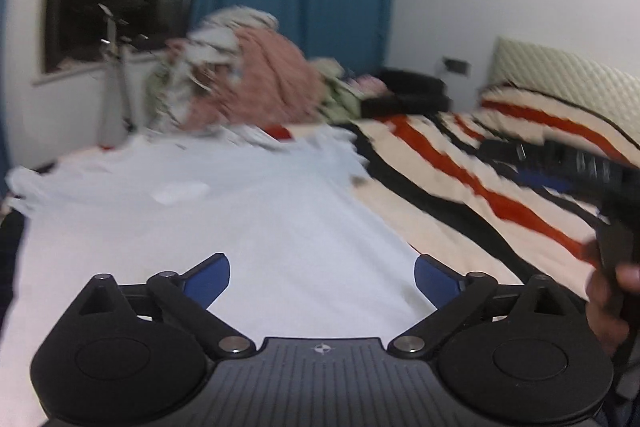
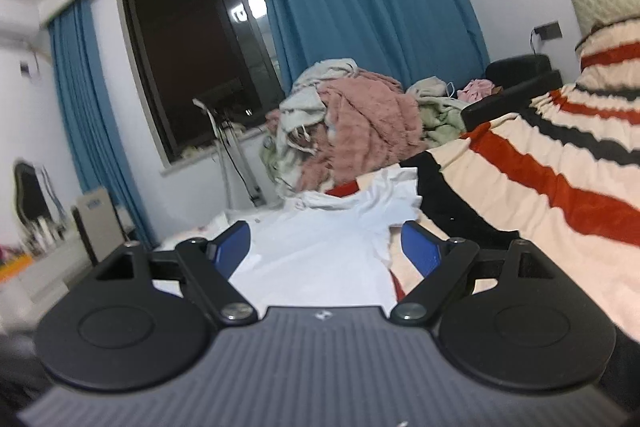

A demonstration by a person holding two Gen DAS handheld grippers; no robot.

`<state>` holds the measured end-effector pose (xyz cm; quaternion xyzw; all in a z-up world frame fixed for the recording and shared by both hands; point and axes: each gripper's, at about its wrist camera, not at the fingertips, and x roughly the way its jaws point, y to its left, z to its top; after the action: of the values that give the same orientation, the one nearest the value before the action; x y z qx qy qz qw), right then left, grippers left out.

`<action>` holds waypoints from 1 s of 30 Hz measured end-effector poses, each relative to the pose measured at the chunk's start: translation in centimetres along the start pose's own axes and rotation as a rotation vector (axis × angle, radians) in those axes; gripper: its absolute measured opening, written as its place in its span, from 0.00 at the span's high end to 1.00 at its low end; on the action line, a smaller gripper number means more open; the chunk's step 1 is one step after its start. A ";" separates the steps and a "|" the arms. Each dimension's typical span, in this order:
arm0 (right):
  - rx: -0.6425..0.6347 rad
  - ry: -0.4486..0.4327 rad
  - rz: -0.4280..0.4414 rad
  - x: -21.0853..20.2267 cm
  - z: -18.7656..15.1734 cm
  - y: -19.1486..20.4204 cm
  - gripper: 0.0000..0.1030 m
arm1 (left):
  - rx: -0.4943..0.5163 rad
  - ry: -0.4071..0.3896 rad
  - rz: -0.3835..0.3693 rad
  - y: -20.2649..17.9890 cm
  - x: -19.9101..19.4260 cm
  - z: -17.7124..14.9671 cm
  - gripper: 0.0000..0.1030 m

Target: Fold clothes

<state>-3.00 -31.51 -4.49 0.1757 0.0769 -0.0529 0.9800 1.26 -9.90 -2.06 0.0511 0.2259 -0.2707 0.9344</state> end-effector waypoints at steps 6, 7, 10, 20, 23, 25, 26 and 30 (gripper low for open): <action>-0.066 0.008 0.002 0.2 -0.8 2.0 0.18 | -0.151 -0.069 0.108 3.7 -2.6 0.6 0.01; -0.076 0.013 0.005 0.3 -1.0 2.3 0.18 | -0.174 -0.069 0.115 4.4 -2.8 0.7 0.01; -0.105 0.028 0.015 0.8 -1.5 3.4 0.18 | -0.173 -0.078 0.145 5.5 -3.6 0.5 0.01; -0.108 0.051 0.020 1.1 -1.7 3.8 0.19 | -0.199 -0.095 0.173 6.2 -3.9 -0.3 0.01; -0.076 0.066 0.026 1.4 -1.6 3.4 0.19 | -0.209 -0.097 0.181 6.2 -3.8 -0.6 0.01; -0.008 0.087 0.060 2.3 -1.3 2.7 0.19 | -0.235 -0.093 0.191 6.6 -3.5 -0.9 0.01; 0.053 0.108 0.078 3.4 -1.0 2.0 0.19 | -0.252 -0.086 0.192 6.8 -3.3 -1.2 0.01; 0.332 0.196 0.075 9.6 0.9 -1.5 0.19 | -0.282 -0.058 0.220 7.6 -2.5 -2.0 0.01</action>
<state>6.32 -33.92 -5.80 0.3421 0.1555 -0.0108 0.9266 2.64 -1.80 -2.90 -0.0635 0.2277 -0.1339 0.9624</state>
